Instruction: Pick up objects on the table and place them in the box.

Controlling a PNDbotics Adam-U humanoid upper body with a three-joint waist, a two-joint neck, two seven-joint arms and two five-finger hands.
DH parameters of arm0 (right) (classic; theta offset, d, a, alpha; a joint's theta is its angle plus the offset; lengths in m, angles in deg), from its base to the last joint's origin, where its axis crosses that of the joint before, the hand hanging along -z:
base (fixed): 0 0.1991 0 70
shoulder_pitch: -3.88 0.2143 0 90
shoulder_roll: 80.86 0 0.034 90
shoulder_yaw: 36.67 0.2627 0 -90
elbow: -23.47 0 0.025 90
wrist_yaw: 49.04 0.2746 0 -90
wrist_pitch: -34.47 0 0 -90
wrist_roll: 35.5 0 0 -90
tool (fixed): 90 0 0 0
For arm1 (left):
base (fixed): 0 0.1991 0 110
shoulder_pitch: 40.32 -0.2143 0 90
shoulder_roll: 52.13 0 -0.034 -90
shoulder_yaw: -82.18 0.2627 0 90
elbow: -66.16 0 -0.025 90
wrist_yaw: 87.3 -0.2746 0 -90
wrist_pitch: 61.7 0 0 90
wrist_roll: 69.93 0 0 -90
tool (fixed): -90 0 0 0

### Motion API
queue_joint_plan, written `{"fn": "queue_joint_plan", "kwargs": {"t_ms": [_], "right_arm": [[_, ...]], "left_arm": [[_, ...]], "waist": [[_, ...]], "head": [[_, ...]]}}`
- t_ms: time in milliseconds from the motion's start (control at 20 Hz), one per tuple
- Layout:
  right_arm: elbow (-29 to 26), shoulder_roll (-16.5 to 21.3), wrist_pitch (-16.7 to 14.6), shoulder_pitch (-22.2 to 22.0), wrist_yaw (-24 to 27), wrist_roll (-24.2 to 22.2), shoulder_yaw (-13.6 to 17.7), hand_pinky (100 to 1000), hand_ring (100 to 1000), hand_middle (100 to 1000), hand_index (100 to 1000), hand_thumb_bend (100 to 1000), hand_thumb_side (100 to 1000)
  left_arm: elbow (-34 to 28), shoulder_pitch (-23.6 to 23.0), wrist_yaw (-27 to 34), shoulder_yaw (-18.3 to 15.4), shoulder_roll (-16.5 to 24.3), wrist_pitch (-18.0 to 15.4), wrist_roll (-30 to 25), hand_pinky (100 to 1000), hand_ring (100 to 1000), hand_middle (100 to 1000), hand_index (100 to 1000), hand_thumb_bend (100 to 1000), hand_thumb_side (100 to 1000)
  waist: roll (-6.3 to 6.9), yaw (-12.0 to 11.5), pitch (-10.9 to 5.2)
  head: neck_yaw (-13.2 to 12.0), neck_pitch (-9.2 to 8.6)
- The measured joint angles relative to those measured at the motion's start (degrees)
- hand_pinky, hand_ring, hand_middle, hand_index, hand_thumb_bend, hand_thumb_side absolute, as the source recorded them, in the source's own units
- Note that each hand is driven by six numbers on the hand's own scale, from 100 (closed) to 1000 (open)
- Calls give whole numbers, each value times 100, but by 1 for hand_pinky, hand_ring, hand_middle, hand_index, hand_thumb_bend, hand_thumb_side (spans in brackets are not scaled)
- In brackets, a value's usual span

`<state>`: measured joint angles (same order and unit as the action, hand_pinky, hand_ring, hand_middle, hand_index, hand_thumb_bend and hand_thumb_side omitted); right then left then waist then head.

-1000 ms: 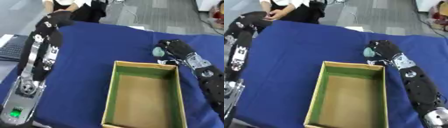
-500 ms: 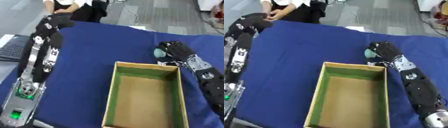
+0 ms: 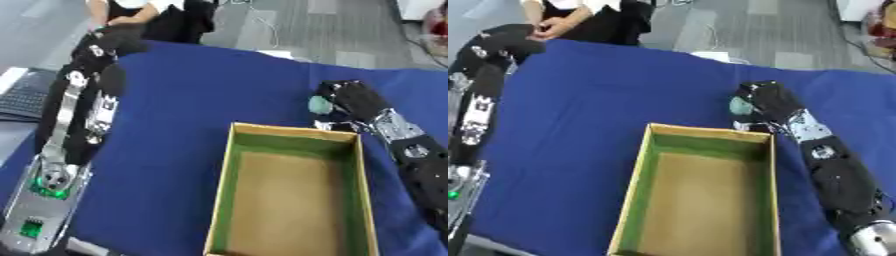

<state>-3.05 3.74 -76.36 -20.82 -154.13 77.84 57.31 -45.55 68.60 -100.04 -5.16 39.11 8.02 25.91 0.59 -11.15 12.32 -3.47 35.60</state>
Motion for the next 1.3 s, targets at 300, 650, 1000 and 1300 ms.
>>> {"fn": "queue_joint_plan", "kwargs": {"t_ms": [300,650,1000,1300], "right_arm": [[5,104,105,18,165,-52,37,364,539,747,850,211,680],[3,145,169,40,221,-74,45,327,531,748,852,243,624],[1,148,235,67,245,-47,58,195,505,772,872,288,542],[0,146,241,74,213,-152,56,100,437,753,875,273,539]], "left_arm": [[-29,13,1,1,2,-8,-11,841,720,827,862,289,906],[-31,53,3,1,3,-7,-13,842,720,827,862,289,906],[-32,55,3,1,3,-6,-15,842,720,828,862,288,907],[-32,55,6,1,3,3,-28,842,720,828,863,287,907]], "waist": [[-47,-59,62],[-75,-91,103],[-100,-133,135],[-100,-133,137]], "head": [[2,-92],[43,-144],[44,-184],[44,-184]]}}
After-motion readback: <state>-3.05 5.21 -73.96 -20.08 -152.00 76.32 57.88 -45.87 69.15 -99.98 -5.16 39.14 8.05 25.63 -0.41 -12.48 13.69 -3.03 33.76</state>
